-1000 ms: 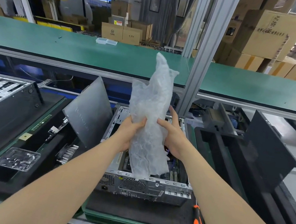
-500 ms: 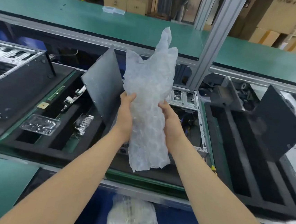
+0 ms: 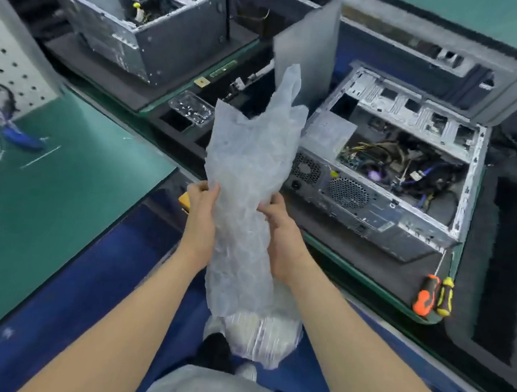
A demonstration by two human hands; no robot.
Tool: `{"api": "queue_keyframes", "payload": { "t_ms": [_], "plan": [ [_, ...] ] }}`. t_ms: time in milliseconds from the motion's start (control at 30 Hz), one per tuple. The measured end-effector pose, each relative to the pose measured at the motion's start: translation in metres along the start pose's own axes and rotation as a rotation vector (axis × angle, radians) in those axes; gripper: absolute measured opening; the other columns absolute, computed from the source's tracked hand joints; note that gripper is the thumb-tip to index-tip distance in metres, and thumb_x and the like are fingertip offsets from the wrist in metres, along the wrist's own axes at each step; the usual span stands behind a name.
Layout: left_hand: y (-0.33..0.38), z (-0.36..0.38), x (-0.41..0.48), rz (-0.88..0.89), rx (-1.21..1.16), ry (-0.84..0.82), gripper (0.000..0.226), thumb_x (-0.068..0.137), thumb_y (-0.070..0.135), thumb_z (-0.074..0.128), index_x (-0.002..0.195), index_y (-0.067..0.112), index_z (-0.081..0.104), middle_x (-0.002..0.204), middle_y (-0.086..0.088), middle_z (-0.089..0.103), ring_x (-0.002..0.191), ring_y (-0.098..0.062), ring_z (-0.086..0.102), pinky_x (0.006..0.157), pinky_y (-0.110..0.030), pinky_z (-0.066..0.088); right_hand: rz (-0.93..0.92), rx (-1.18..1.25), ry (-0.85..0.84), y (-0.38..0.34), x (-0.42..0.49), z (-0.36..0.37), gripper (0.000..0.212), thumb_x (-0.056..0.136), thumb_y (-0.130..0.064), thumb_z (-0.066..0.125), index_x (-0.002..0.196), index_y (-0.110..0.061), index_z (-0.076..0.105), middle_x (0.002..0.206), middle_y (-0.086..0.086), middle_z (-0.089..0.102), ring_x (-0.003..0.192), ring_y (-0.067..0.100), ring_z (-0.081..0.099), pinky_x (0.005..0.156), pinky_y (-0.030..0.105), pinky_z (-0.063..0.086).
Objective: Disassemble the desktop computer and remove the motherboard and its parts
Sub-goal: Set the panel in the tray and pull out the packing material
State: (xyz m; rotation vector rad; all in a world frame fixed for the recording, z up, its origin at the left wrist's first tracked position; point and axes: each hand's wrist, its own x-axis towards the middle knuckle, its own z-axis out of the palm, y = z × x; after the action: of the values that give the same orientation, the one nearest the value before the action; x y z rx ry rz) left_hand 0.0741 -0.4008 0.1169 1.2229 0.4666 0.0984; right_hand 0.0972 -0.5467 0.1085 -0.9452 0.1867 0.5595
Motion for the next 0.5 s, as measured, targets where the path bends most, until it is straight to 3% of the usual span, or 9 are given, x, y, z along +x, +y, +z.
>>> {"api": "queue_keyframes", "payload": {
  "t_ms": [67, 167, 300, 500],
  "plan": [
    [-0.017, -0.023, -0.017, -0.023, 0.068, 0.077, 0.025, 0.107, 0.038, 0.05, 0.115, 0.016, 0.042, 0.111, -0.005, 0.056, 0.098, -0.014, 0.058, 0.087, -0.034, 0.05, 0.084, -0.003, 0.052, 0.031, -0.003, -0.002, 0.055, 0.083, -0.02, 0.07, 0.136, -0.026, 0.055, 0.127, 0.011, 0.069, 0.109, 0.028, 0.072, 0.087, 0.045, 0.059],
    [-0.034, -0.056, -0.039, -0.075, 0.166, 0.145, 0.018, 0.108, 0.034, 0.05, 0.107, 0.018, 0.041, 0.102, -0.003, 0.046, 0.091, -0.018, 0.045, 0.079, -0.034, 0.041, 0.202, -0.001, 0.093, 0.07, -0.006, 0.001, 0.058, 0.082, -0.019, 0.072, 0.137, -0.023, 0.052, 0.121, 0.011, 0.072, 0.102, 0.028, 0.074, 0.078, 0.042, 0.06],
    [-0.042, -0.106, -0.062, -0.129, 0.21, 0.245, 0.014, 0.106, 0.025, 0.052, 0.115, 0.016, 0.047, 0.109, -0.003, 0.053, 0.095, -0.016, 0.05, 0.082, -0.032, 0.042, 0.356, -0.049, 0.102, 0.113, -0.004, 0.022, 0.064, 0.083, -0.024, 0.074, 0.143, -0.02, 0.053, 0.127, 0.015, 0.07, 0.106, 0.032, 0.073, 0.082, 0.046, 0.06],
    [-0.033, -0.194, -0.095, -0.118, 0.268, 0.345, 0.028, 0.096, 0.03, 0.064, 0.12, 0.038, 0.052, 0.121, 0.017, 0.061, 0.107, -0.007, 0.06, 0.082, -0.032, 0.044, 0.447, -0.15, -0.018, 0.176, 0.006, 0.084, 0.057, 0.089, -0.031, 0.07, 0.141, -0.022, 0.049, 0.113, 0.008, 0.075, 0.1, 0.025, 0.075, 0.079, 0.042, 0.06]
  ]
}}
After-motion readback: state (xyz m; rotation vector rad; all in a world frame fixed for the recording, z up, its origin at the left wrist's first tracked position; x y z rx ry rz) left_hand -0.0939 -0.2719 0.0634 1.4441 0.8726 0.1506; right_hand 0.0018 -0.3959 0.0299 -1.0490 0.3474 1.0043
